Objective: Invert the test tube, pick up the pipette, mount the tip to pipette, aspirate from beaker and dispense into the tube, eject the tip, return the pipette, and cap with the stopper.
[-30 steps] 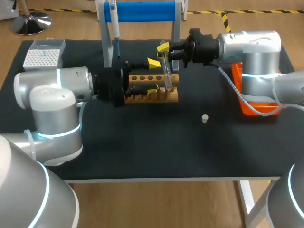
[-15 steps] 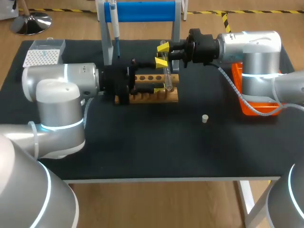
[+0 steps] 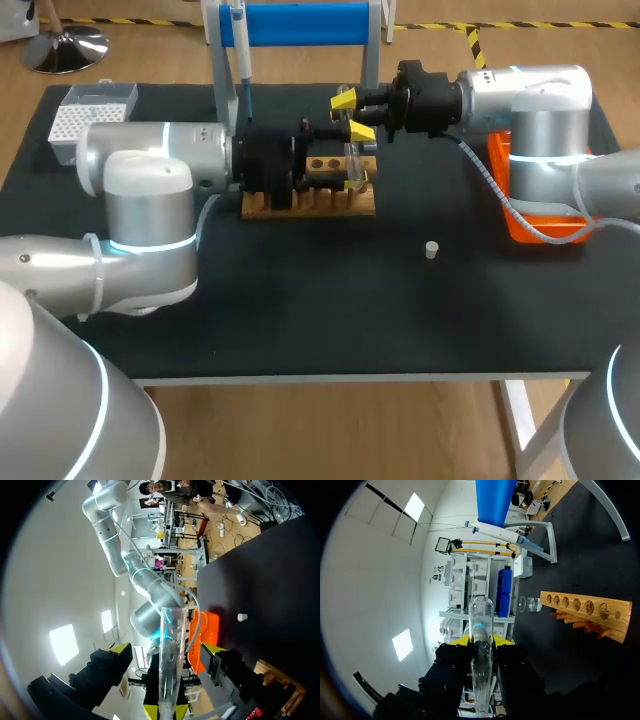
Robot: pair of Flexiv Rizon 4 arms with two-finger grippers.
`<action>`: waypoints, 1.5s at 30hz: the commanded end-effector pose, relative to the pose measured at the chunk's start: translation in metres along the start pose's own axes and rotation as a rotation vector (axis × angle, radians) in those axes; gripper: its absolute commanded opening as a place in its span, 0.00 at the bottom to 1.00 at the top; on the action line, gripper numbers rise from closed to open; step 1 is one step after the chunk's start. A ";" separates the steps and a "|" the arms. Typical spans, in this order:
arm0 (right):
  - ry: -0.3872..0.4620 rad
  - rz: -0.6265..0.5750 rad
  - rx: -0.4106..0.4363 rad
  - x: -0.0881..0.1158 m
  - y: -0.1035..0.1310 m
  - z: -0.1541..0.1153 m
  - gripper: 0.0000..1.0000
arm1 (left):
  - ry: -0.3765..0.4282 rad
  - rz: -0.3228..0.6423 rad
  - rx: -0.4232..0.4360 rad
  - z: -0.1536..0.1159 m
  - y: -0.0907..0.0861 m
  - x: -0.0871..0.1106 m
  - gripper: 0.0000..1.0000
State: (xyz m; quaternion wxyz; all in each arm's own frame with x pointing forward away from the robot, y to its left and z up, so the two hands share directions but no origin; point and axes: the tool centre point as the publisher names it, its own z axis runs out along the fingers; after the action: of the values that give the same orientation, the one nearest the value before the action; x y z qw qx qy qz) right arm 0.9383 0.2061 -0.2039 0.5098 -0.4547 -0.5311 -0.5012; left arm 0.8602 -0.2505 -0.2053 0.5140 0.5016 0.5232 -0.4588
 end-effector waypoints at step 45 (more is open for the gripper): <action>-0.001 0.000 0.002 0.000 0.000 -0.001 0.00 | -0.025 0.023 -0.029 -0.007 0.001 -0.002 0.00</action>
State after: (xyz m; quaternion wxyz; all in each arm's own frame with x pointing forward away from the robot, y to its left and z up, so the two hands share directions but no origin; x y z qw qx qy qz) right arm 0.9389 0.2062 -0.2023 0.5100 -0.4551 -0.5311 -0.5007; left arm 0.8611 -0.2438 -0.2034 0.5298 0.4961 0.5171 -0.4536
